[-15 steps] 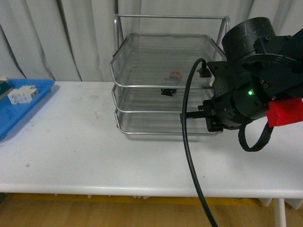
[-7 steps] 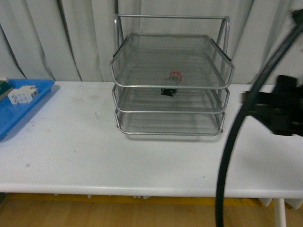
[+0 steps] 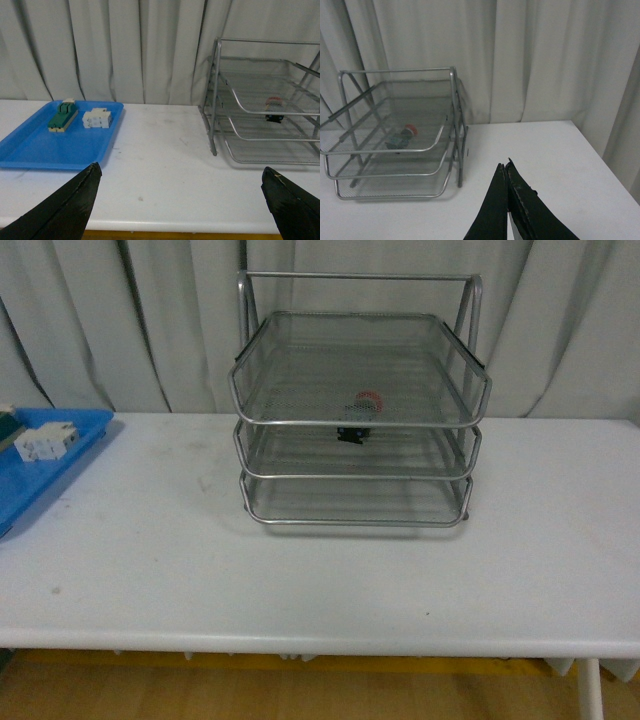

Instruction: Place button on rack with both arms

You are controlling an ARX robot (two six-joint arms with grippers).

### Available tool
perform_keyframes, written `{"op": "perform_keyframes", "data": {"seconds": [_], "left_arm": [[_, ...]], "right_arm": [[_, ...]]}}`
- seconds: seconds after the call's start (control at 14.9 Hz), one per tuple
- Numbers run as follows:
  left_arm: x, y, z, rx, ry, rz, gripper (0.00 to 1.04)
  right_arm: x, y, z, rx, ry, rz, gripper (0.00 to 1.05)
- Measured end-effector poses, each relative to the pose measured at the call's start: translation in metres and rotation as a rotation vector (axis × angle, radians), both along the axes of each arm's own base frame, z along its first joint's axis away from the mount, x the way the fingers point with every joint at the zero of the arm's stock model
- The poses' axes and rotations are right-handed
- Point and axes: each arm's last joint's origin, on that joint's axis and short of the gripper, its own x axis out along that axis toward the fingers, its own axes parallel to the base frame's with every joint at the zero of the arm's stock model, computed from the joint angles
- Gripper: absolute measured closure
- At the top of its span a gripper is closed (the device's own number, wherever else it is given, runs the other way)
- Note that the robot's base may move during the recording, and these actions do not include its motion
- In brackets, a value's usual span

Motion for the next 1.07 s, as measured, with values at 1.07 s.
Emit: {"op": "perform_keyframes", "data": {"seconds": [1.07], "left_arm": [[0.000,0.000,0.000,0.000,0.000,0.000,0.07]], "right_arm": [[-0.040,0.000,-0.059,-0.011,-0.019,0.002,1.03]]}}
